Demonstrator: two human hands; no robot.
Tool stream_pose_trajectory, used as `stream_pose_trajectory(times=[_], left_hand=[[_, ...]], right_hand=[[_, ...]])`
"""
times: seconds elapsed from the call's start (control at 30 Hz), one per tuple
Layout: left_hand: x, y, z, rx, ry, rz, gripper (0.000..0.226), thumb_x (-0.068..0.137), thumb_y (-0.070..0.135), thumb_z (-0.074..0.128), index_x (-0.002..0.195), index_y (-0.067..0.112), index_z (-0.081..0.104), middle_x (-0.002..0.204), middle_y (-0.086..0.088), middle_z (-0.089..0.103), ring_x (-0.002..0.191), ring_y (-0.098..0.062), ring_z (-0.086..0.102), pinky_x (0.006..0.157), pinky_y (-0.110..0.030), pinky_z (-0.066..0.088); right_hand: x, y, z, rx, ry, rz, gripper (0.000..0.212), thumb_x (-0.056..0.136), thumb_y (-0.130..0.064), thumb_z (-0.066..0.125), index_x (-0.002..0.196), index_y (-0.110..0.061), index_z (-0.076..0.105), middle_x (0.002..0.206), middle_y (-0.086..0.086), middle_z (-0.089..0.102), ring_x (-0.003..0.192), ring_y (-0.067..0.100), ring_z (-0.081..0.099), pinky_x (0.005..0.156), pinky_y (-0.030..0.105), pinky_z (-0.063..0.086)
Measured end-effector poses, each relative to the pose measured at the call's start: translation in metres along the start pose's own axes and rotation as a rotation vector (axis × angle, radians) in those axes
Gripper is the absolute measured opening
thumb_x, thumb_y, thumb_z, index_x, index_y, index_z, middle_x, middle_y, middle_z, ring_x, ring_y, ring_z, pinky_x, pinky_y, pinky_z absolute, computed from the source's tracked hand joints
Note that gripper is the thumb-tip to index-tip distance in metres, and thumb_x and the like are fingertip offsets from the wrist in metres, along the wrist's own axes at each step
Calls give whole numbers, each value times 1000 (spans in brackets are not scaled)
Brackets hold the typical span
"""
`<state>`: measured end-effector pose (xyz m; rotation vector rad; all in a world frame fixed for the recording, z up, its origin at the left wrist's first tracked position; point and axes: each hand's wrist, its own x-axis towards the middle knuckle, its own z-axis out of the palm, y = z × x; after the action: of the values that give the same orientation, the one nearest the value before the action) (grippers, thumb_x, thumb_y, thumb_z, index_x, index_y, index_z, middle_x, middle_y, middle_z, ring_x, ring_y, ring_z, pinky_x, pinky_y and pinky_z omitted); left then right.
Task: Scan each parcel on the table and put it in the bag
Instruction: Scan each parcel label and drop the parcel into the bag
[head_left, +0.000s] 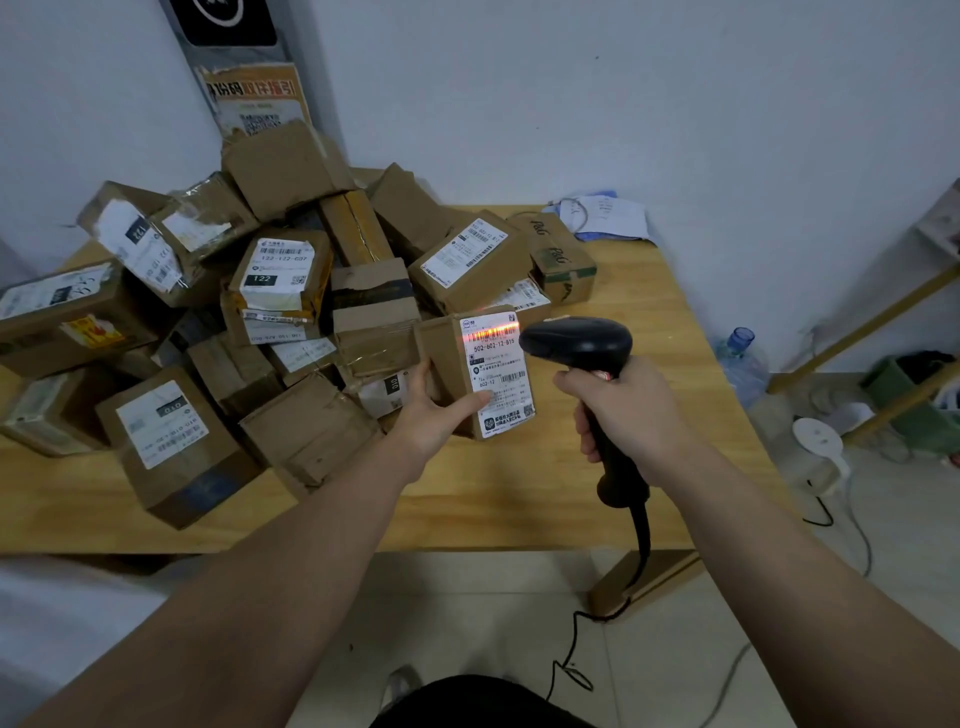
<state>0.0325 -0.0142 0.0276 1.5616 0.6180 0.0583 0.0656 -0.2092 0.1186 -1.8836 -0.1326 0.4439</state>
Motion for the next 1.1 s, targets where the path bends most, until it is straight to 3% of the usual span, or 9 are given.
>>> stream_pose_trajectory(times=[0.3,0.47,0.77,0.87,0.97,1.03,1.1], left_hand=[[-5,-2,0,12,-2,15,96,81,27,77,152,28,13,140,2,49,115,-12,48,94,-26,35],[-7,-2,0,2,4,24,91,82,23,76,150,27,17,120,9,49,107,-8,46,92,-24,36],[-11,2,-5,-54,34,103,104,76,31,81,151,36,10,140,3,50,126,-16,49,105,-34,40],[-14,18,-21,-85,97,198,101,78,27,80,152,34,11,138,7,48,125,-10,46,96,-25,44],[-15,33,-53,-93,151,278,103,75,30,81,151,36,12,143,4,48,129,-12,46,101,-33,47],[-17,43,-80,-94,204,314,101,79,24,79,152,32,10,142,4,48,126,-10,48,87,-18,51],[-19,50,-109,-98,262,348,99,80,21,78,153,29,10,141,3,50,125,-10,50,78,-13,52]], right_hand=[[-6,4,4,20,-20,25,30,86,-17,62,61,-3,57,51,13,53,40,24,50,43,27,43],[-6,3,5,29,-29,23,28,86,-17,62,64,-1,58,52,13,53,40,24,50,43,27,43],[-8,13,15,35,18,-54,30,87,-13,63,58,-8,55,45,5,51,40,19,50,45,28,46],[-7,8,30,34,48,-123,29,84,-8,63,56,-9,55,45,6,52,40,18,51,48,28,46],[-9,-10,52,52,27,-188,29,80,-4,61,53,-7,53,45,8,51,41,17,50,47,26,45],[-11,-28,70,59,-8,-230,29,80,-5,61,53,-6,52,44,6,51,41,16,50,46,24,45],[-15,-45,91,71,-36,-260,25,81,-5,62,57,-5,53,46,6,51,41,14,51,44,22,45]])
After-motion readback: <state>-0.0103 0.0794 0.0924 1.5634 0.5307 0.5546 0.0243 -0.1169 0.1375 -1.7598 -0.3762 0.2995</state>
